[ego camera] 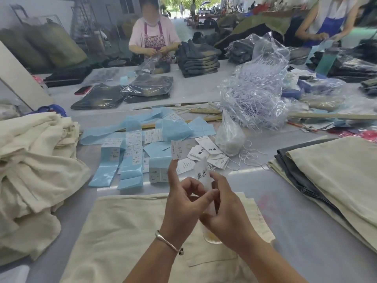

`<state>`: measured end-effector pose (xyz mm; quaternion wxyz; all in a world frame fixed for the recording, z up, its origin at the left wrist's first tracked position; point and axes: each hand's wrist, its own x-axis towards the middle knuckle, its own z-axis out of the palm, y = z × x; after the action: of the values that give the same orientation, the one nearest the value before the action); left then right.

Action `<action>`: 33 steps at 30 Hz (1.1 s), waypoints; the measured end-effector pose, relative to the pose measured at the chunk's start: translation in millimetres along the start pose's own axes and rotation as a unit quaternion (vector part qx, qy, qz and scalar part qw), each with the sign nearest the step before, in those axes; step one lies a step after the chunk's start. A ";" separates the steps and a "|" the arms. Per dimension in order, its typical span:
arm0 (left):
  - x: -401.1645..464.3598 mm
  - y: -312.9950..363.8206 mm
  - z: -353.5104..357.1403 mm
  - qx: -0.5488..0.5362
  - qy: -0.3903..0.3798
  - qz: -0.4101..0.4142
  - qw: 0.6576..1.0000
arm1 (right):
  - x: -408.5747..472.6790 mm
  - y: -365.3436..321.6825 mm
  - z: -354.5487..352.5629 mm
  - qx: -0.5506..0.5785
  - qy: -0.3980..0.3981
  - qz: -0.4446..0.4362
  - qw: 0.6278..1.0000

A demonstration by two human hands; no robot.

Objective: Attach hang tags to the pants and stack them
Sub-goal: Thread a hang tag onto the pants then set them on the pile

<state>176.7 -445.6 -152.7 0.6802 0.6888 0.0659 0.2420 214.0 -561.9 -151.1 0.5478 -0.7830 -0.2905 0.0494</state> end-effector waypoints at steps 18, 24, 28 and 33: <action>4.2 -3.6 -0.7 -0.094 0.005 -0.044 0.995 | 0.1 2.9 -10.0 0.160 -0.020 0.058 0.985; 3.9 10.9 -10.5 -0.083 0.036 -0.031 0.995 | 5.5 12.6 -15.1 0.170 -0.020 0.104 0.980; 6.5 25.8 -21.9 -0.057 0.055 -0.050 0.996 | 13.3 17.4 -21.3 0.206 -0.042 0.167 0.963; 7.3 32.1 -24.9 0.008 -0.031 -0.087 0.996 | 16.1 12.6 -24.4 0.276 -0.078 0.174 0.942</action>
<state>164.9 -422.1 -120.8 0.6945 0.6934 0.1060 0.1600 242.0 -576.9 -148.8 0.7012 -0.6329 -0.1664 0.2830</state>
